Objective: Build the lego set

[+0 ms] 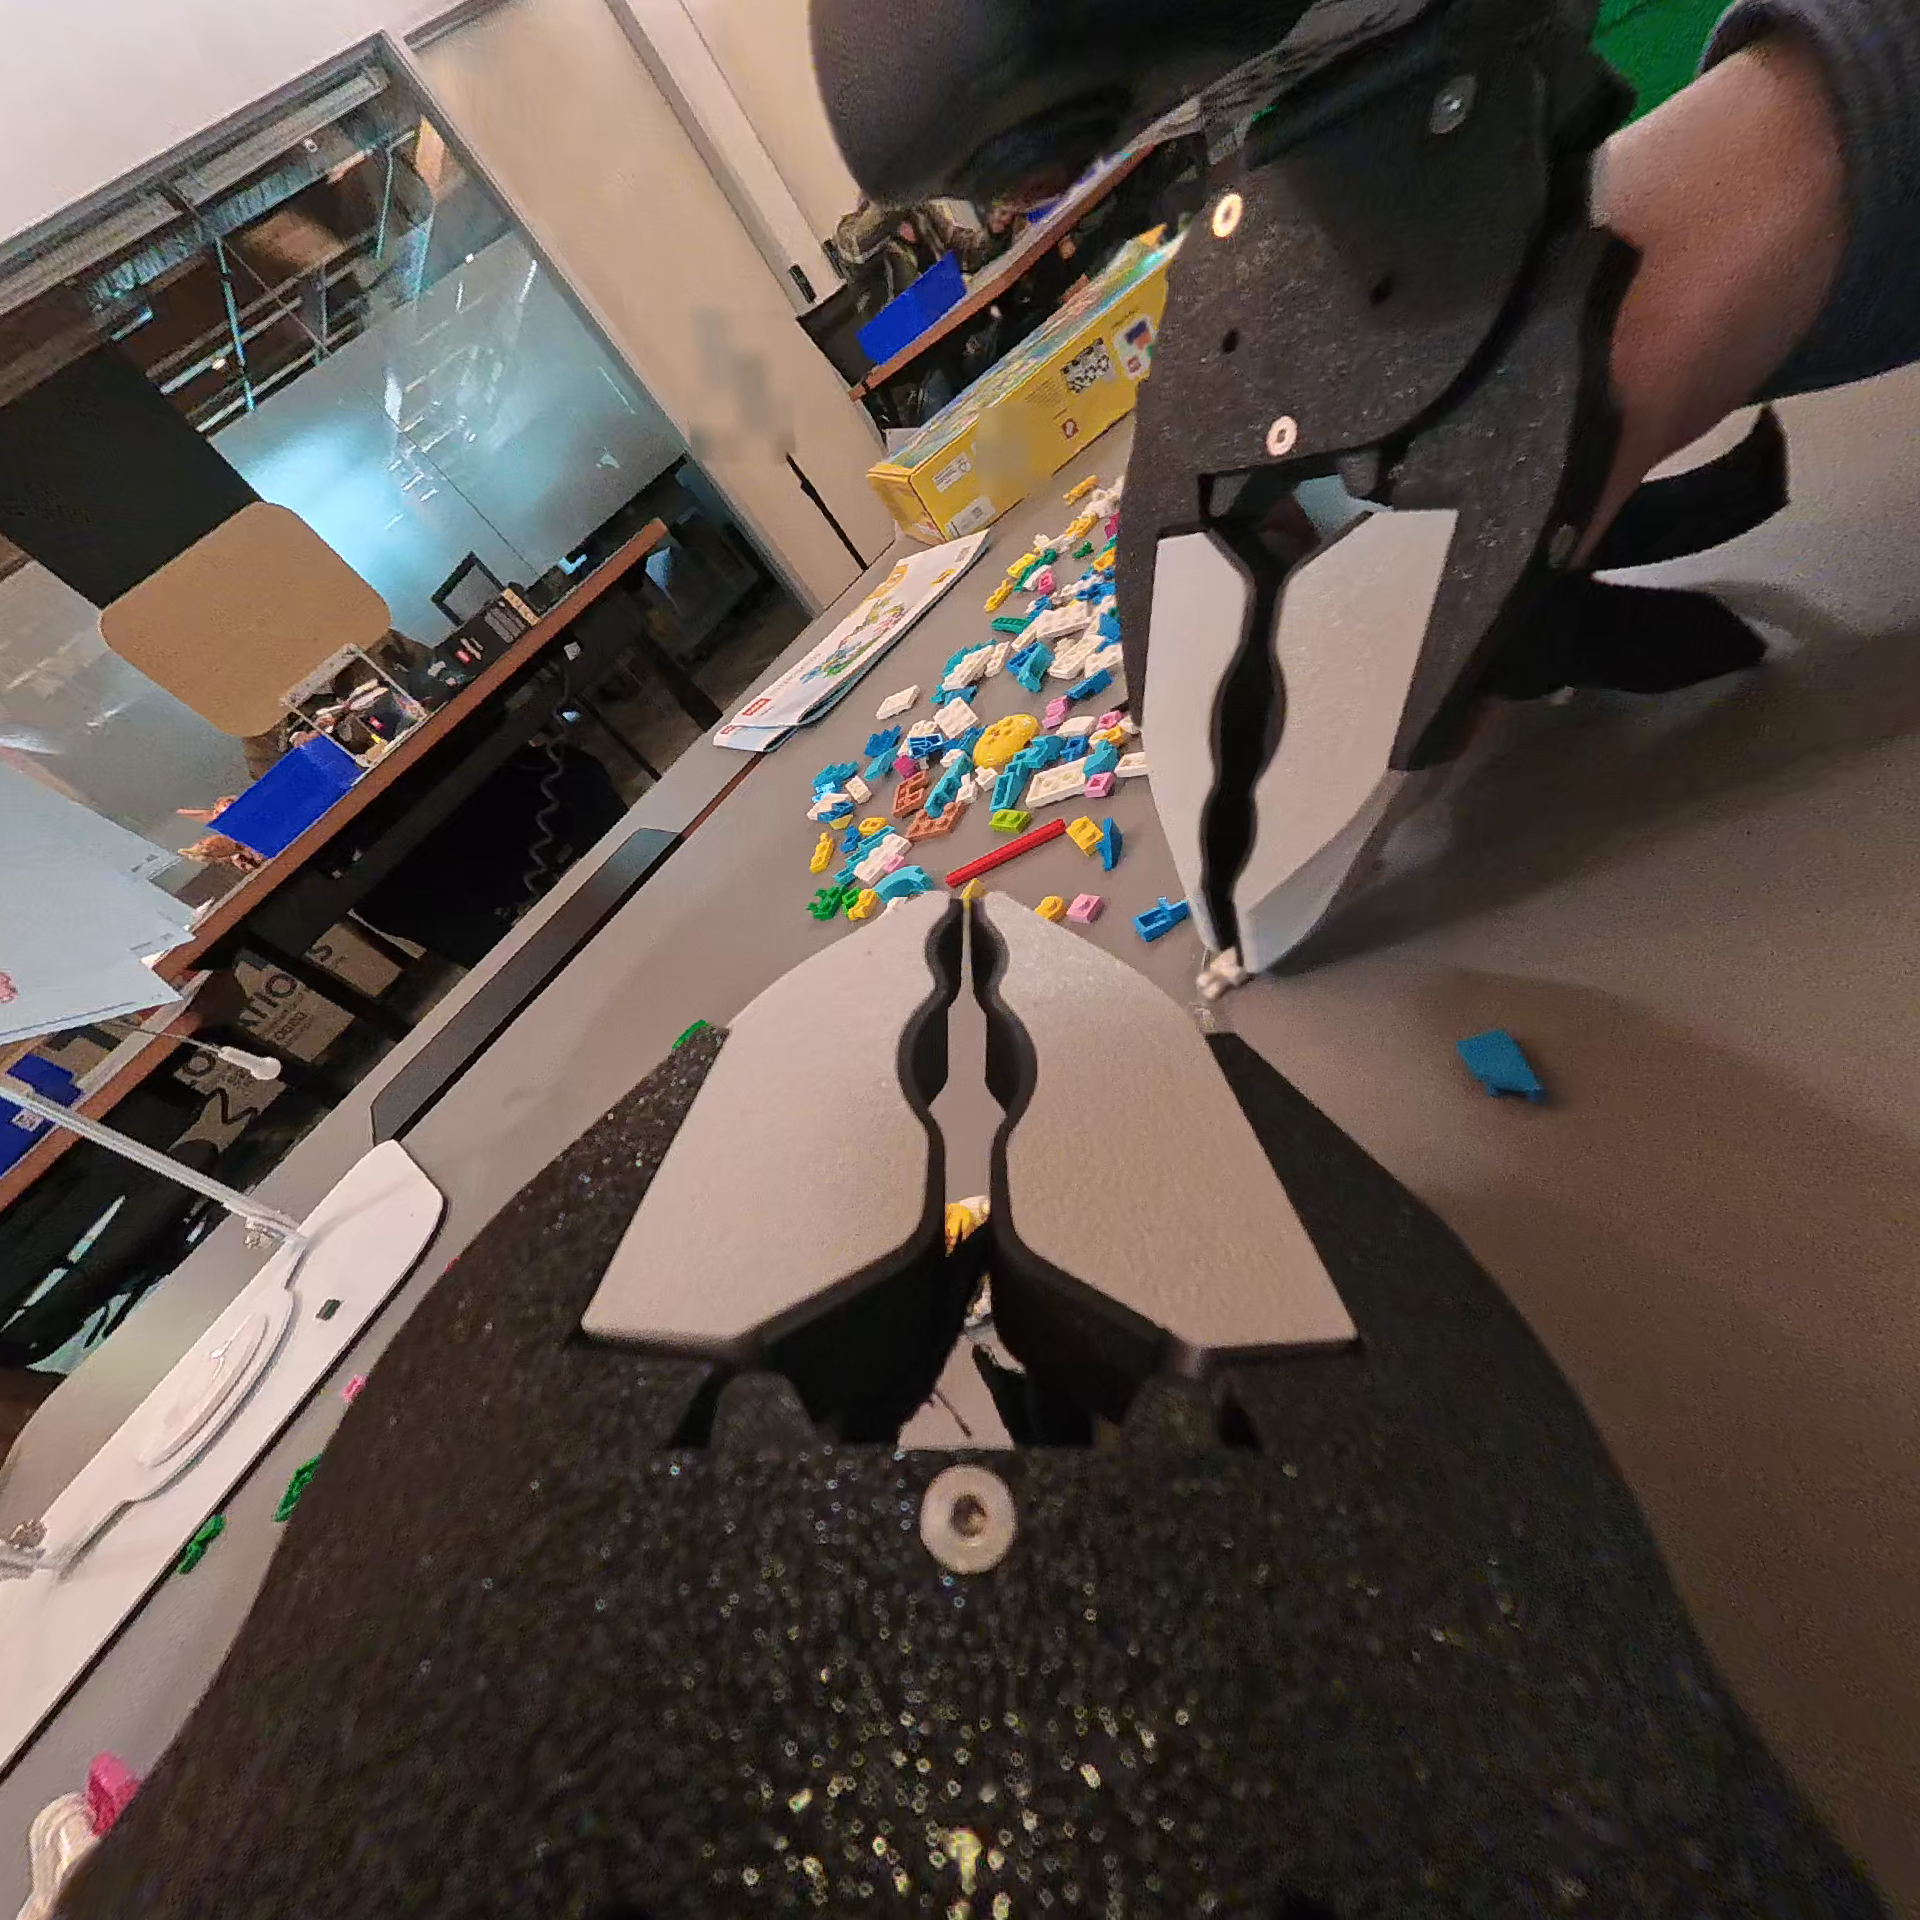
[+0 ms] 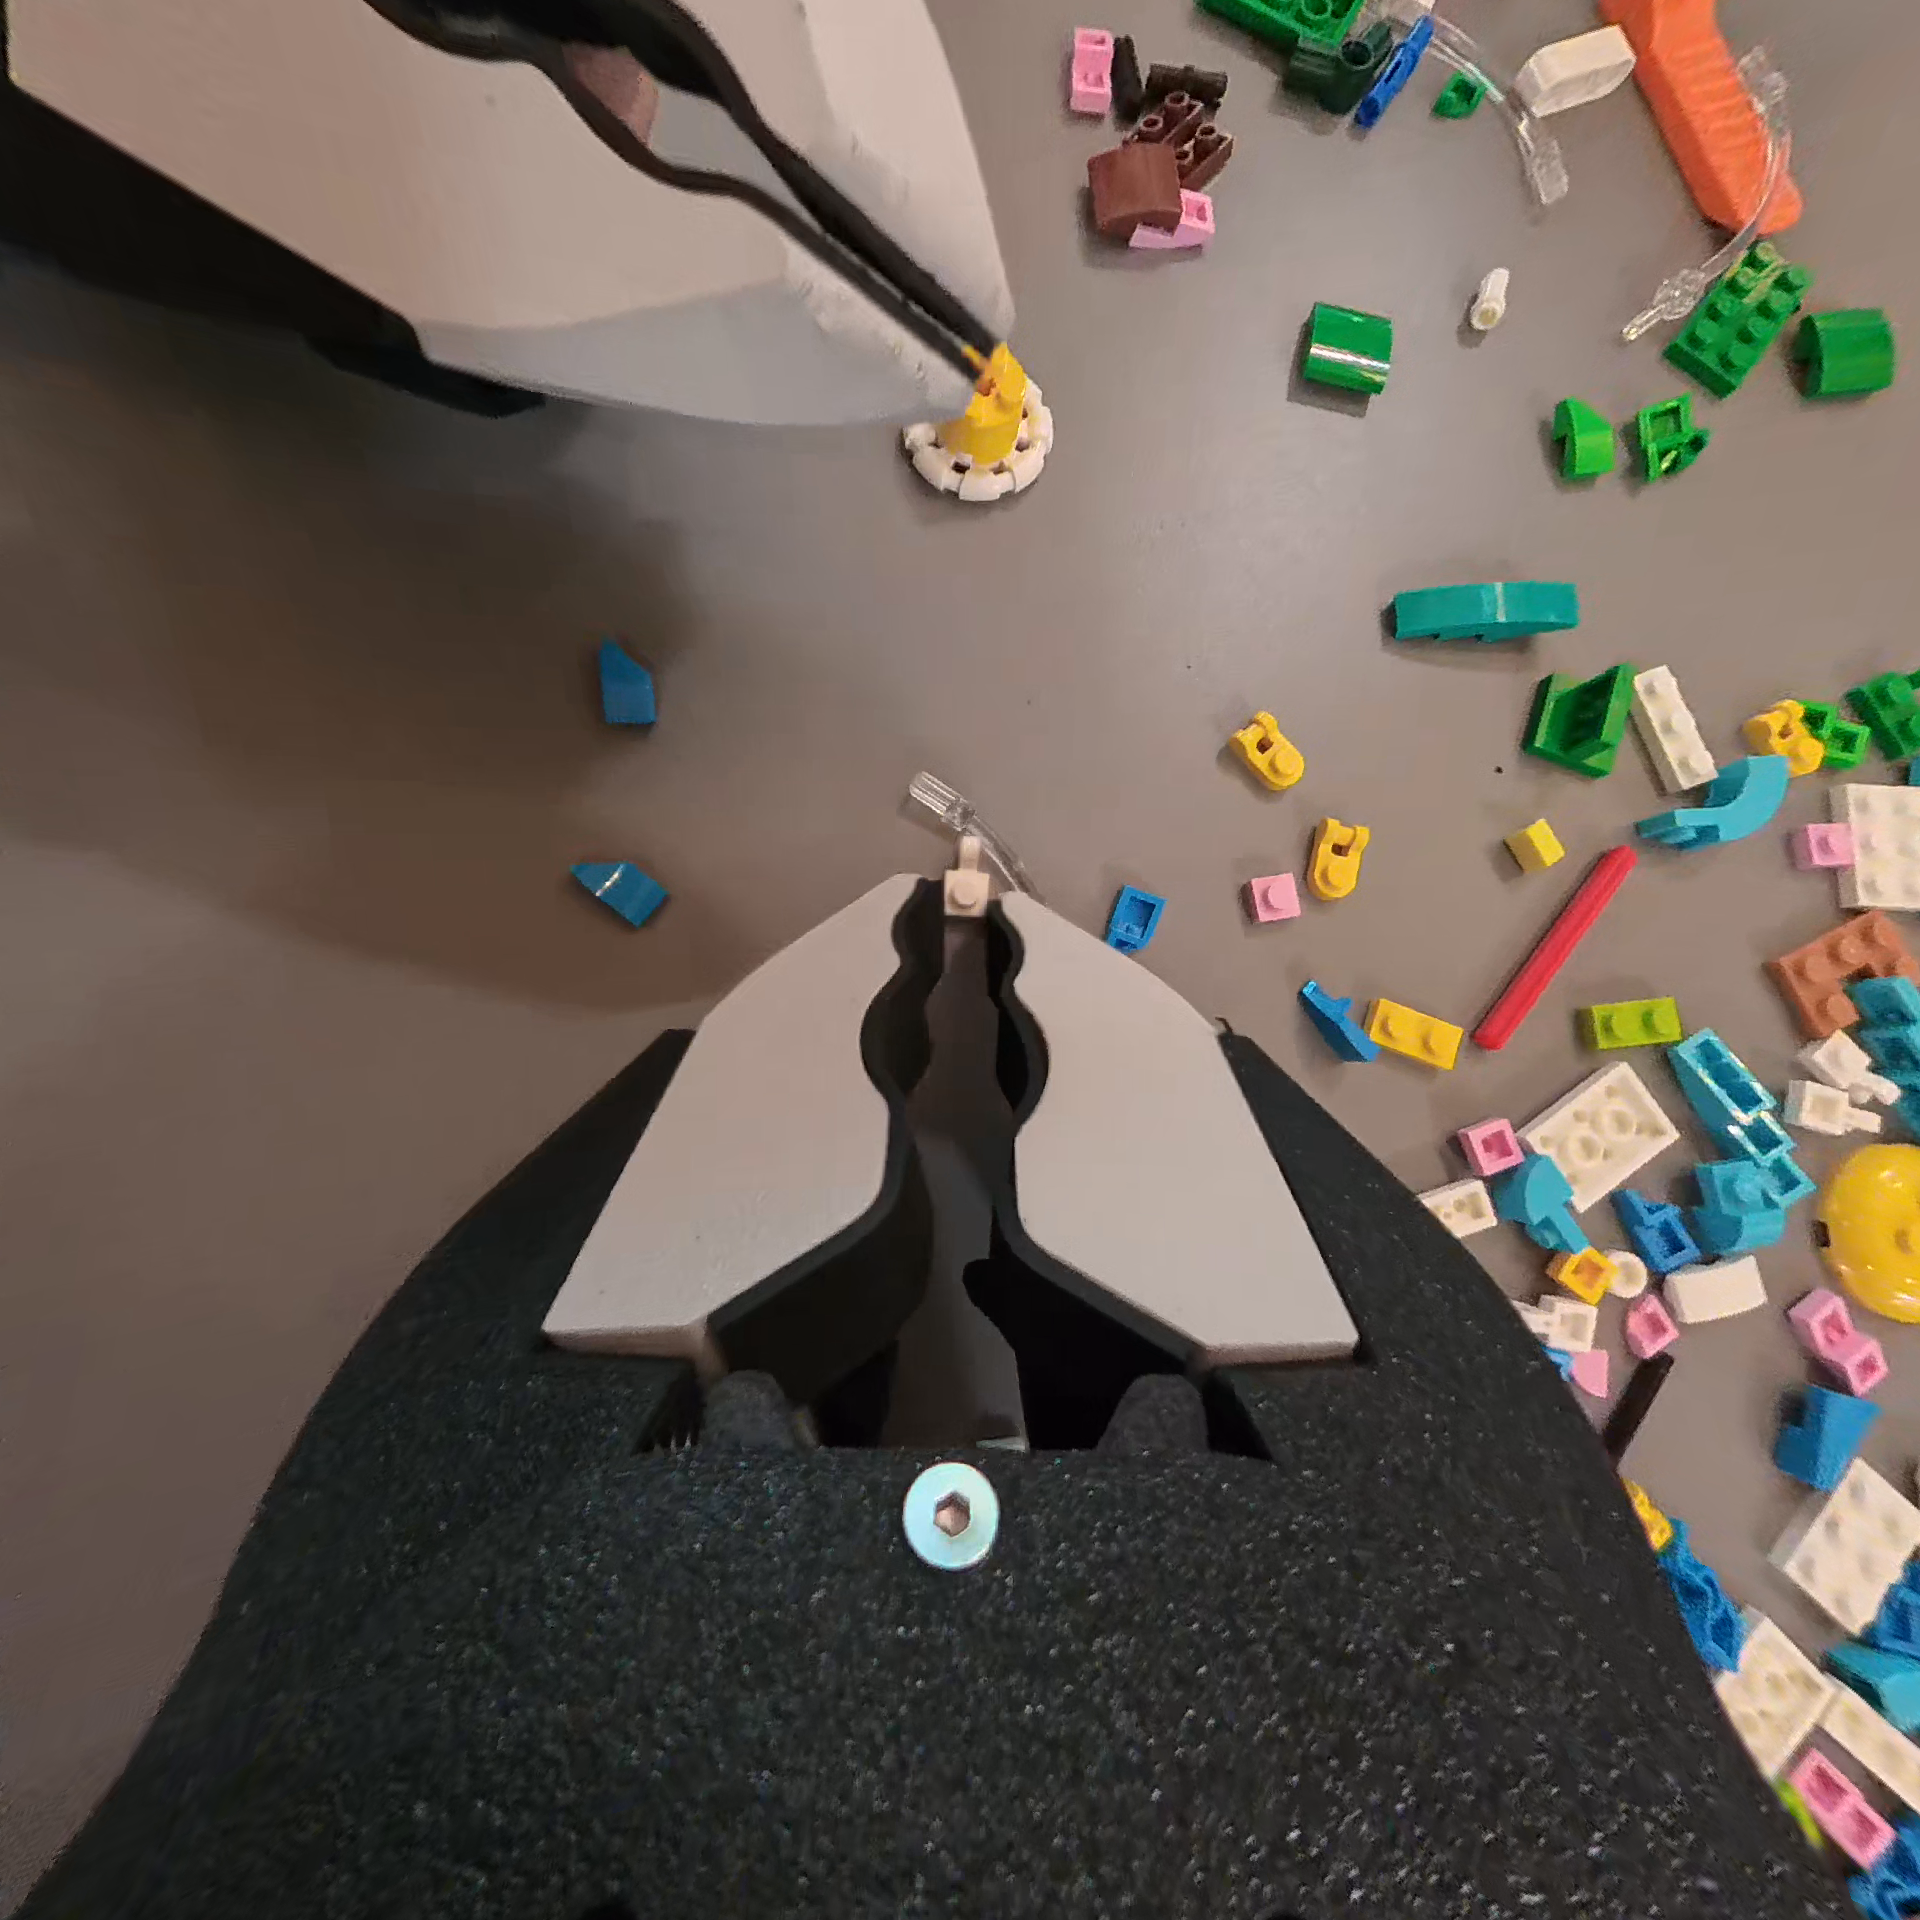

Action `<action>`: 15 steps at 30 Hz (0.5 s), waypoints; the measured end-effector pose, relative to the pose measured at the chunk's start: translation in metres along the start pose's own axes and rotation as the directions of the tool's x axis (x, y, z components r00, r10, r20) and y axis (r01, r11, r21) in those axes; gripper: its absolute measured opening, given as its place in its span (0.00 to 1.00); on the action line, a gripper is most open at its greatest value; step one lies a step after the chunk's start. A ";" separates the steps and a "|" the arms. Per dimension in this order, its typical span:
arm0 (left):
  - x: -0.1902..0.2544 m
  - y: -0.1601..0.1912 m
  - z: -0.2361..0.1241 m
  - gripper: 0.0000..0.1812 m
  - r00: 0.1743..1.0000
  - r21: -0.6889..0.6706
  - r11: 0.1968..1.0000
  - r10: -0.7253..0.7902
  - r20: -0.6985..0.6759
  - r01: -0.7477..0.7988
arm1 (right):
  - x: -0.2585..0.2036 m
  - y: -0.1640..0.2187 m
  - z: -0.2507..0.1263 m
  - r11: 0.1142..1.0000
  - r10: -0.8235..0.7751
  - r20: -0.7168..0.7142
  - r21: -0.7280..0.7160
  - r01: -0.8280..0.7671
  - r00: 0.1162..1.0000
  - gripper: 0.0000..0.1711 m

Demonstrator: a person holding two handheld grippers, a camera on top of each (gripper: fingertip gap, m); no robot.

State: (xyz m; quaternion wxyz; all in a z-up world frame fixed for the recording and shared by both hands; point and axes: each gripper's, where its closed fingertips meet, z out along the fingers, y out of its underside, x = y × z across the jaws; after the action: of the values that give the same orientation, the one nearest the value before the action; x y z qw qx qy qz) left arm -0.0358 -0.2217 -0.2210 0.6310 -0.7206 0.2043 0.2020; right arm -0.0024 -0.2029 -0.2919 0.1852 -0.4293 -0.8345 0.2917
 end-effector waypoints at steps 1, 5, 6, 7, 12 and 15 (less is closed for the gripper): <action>0.001 0.000 0.000 0.01 1.000 0.001 1.000 0.007 -0.008 -0.007 | 0.000 0.000 0.000 1.000 -0.008 0.003 -0.001 0.008 1.000 0.06; 0.014 0.000 0.000 0.06 0.995 0.011 0.997 0.071 -0.075 -0.070 | -0.003 0.000 -0.005 0.999 -0.044 0.008 0.011 0.044 0.999 0.04; 0.019 0.000 0.000 0.08 0.990 0.016 0.995 0.098 -0.097 -0.097 | -0.006 -0.002 -0.007 0.999 -0.041 0.028 0.028 0.041 0.999 0.04; 0.024 -0.001 0.000 0.10 0.986 0.022 0.992 0.127 -0.113 -0.125 | -0.010 -0.004 -0.009 0.998 -0.035 0.059 0.052 0.032 0.998 0.04; 0.035 -0.006 0.000 0.19 0.954 0.049 0.959 0.282 -0.106 -0.278 | -0.024 -0.018 -0.023 0.991 -0.002 0.166 0.130 -0.020 0.986 0.04; 0.038 -0.005 0.001 0.18 0.930 0.038 0.935 0.355 -0.092 -0.353 | -0.027 -0.023 -0.029 0.990 -0.001 0.190 0.139 -0.026 0.982 0.03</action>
State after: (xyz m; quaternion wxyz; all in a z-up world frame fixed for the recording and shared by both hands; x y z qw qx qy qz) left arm -0.0009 -0.2214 -0.2378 0.5811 -0.6742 0.3635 0.2749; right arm 0.0151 -0.2261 -0.2568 0.1328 -0.3906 -0.8229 0.3907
